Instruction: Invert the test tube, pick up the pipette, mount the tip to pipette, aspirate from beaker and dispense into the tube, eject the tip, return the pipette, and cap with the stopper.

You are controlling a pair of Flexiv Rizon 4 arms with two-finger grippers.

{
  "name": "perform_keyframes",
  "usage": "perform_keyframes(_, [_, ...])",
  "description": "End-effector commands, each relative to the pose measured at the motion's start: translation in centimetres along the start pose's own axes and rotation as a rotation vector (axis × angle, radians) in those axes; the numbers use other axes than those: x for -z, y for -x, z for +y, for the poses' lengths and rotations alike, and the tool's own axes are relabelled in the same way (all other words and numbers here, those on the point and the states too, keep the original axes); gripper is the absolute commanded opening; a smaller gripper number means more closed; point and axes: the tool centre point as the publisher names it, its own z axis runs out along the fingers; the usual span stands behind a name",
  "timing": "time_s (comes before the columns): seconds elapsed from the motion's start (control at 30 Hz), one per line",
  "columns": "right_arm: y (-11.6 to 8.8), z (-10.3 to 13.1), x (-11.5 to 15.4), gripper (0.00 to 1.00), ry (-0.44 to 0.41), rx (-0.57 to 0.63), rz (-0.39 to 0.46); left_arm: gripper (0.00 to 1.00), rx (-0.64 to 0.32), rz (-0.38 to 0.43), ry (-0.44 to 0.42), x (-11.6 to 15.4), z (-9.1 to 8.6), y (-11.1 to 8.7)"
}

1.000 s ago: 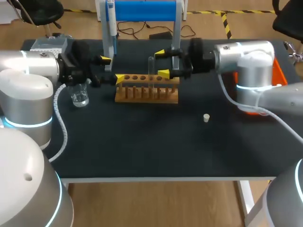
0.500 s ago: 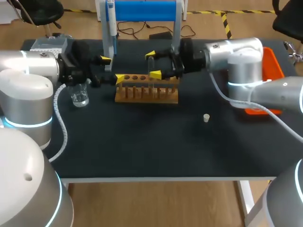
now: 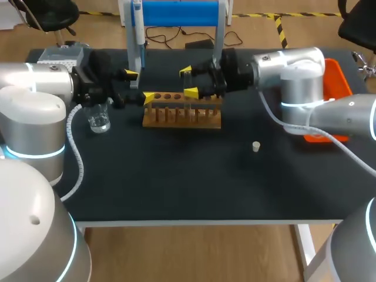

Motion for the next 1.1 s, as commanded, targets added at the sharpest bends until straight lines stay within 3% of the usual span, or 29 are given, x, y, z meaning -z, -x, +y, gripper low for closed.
perform_keyframes(0.03, [0.0,-0.1,-0.1,0.8,-0.004,-0.003,-0.005,1.0,0.0,-0.002,-0.005,0.0,0.1,-0.1])
perform_keyframes(0.17, [-0.1,0.0,-0.1,0.76,-0.005,-0.004,-0.011,1.0,0.0,-0.002,-0.005,0.0,0.1,-0.1])
perform_keyframes(0.27, [-0.1,0.0,-0.2,0.66,-0.006,-0.001,-0.015,1.0,0.0,-0.002,-0.005,0.0,0.1,-0.1])
perform_keyframes(0.33, [-0.1,0.1,-0.2,0.45,-0.008,0.003,-0.017,1.0,0.0,-0.002,-0.005,0.0,0.1,-0.1])
perform_keyframes(0.5, [-0.2,0.1,-0.2,0.32,-0.011,0.006,-0.023,1.0,0.0,-0.002,-0.005,0.0,0.1,-0.1])
perform_keyframes(0.57, [-0.3,0.1,-0.2,0.24,-0.011,0.004,-0.027,1.0,0.0,-0.002,-0.005,0.0,0.1,-0.1])
perform_keyframes(0.63, [-0.4,0.1,-0.2,0.07,-0.01,0.005,-0.029,1.0,0.0,-0.002,-0.005,0.0,0.1,-0.1])
perform_keyframes(0.7, [-0.4,0.1,-0.2,0.0,-0.009,0.005,-0.031,1.0,0.0,-0.002,-0.005,0.0,0.1,-0.1])
perform_keyframes(1.1, [-0.6,1.0,0.1,0.0,0.003,0.01,-0.04,1.0,0.0,-0.002,-0.005,0.0,0.1,-0.1])
